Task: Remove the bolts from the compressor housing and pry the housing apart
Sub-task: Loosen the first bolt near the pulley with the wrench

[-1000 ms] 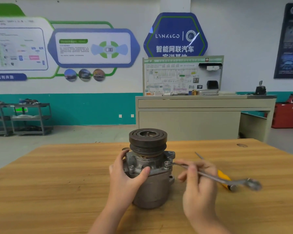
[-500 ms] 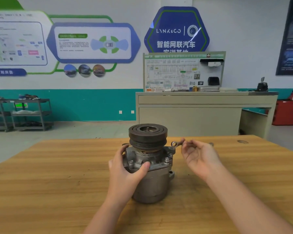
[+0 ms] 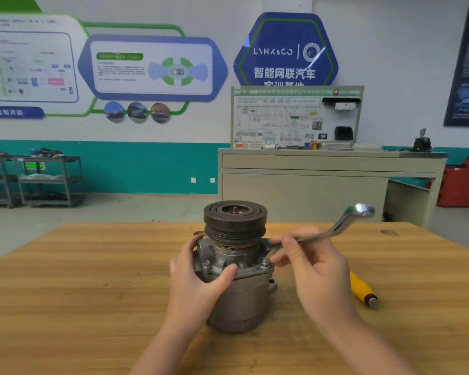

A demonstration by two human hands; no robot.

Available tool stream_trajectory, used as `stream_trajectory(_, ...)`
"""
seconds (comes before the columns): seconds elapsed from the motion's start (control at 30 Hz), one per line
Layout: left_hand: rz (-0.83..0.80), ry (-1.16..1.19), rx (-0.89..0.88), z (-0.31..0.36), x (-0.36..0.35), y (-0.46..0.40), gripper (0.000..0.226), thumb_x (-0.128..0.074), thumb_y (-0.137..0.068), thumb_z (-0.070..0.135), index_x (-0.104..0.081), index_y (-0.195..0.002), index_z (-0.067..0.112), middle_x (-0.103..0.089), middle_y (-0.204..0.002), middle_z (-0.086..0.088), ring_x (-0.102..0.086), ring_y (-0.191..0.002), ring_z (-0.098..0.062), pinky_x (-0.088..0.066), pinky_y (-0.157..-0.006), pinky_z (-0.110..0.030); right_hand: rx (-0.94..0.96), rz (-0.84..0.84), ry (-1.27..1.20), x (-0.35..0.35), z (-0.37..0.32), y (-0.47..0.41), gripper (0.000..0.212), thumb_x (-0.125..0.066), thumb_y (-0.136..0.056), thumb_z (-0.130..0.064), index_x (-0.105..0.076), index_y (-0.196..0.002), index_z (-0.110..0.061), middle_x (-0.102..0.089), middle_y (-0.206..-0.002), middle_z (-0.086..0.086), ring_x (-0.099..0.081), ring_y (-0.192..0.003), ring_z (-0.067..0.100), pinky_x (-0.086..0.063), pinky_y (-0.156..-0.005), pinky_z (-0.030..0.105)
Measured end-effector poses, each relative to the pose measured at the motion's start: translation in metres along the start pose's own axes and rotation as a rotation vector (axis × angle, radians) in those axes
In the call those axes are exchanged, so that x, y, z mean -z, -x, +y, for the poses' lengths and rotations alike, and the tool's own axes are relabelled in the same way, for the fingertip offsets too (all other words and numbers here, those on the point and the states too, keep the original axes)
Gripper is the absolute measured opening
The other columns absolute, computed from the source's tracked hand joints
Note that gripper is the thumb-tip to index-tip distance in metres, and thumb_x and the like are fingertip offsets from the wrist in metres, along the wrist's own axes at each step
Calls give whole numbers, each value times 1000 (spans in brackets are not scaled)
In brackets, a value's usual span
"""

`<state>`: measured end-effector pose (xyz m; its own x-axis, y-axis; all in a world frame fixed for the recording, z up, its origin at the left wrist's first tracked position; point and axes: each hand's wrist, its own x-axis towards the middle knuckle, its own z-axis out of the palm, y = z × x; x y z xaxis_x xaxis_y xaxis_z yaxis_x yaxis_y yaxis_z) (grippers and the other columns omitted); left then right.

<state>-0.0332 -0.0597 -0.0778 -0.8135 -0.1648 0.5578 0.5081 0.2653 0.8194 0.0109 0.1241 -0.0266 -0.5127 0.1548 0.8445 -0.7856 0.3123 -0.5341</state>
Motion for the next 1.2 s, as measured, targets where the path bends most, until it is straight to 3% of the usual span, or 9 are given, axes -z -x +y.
stream_trajectory(0.17,-23,-8,5,0,0,0,91,-71,-50,69,-38,-132,49,-45,-119,15,-39,-105,23,-35,-81,-7,448,-157,396,3,3,10,8,-71,-85,-19,-73,-91,-13,-72,-91,-9,-64,-80,5,-52,-68,24)
stream_trajectory(0.23,-32,-4,15,0,0,1,91,-73,-52,69,-39,-134,48,-45,-120,13,-42,-106,19,-34,-82,-8,529,-160,426,1,5,15,14,-68,-88,-24,-73,-91,-11,-72,-89,-6,-60,-73,7,-50,-64,23)
stream_trajectory(0.4,-39,2,3,-2,0,2,84,-84,-64,53,-37,-133,50,-42,-120,17,-39,-102,27,-33,-81,-7,420,-92,304,0,8,23,27,-72,-82,-32,-70,-102,-15,-56,-84,-25,-43,-62,-6,-44,-55,17)
stream_trajectory(0.6,-41,-2,6,-2,0,0,81,-84,-67,47,-35,-132,50,-40,-120,19,-38,-104,25,-33,-81,-6,435,-119,276,2,12,22,29,-74,-79,-29,-64,-105,-19,-60,-86,-18,-45,-68,-15,-43,-60,11)
stream_trajectory(0.77,-30,7,-14,-1,-1,1,79,-85,-69,43,-38,-132,49,-42,-119,20,-41,-114,7,-34,-83,-8,399,-51,239,-2,10,3,28,-59,-93,-43,-64,-93,-15,-69,-79,-3,-61,-67,5,-51,-58,24)
stream_trajectory(0.87,-22,-2,-27,-4,0,0,78,-86,-71,36,-39,-131,49,-43,-118,21,-42,-117,4,-34,-84,-8,436,-23,273,-5,13,4,32,-45,-100,-43,-61,-95,-16,-66,-80,-5,-61,-71,4,-48,-63,15)
stream_trajectory(1.03,-25,16,2,0,1,-1,92,-74,-51,67,-40,-134,46,-41,-119,21,-40,-110,16,-34,-84,-7,93,223,-203,-12,22,22,18,-34,-103,-30,-47,-96,-41,-69,-80,-2,-52,-49,9,-44,-52,18)
stream_trajectory(1.13,-29,26,13,-1,0,0,91,-79,-55,62,-40,-135,45,-41,-120,20,-42,-111,11,-33,-84,-8,-314,496,-470,-18,25,8,21,-31,-103,-16,-43,-89,-25,-66,-65,8,-39,-36,14,-34,-39,20)
stream_trajectory(1.2,-26,21,3,-2,0,0,84,-85,-65,46,-39,-134,46,-42,-121,18,-43,-110,11,-33,-85,-8,-564,500,-599,-16,33,-12,19,-30,-103,-10,-41,-87,-15,-58,-55,10,-33,-31,13,-28,-36,19)
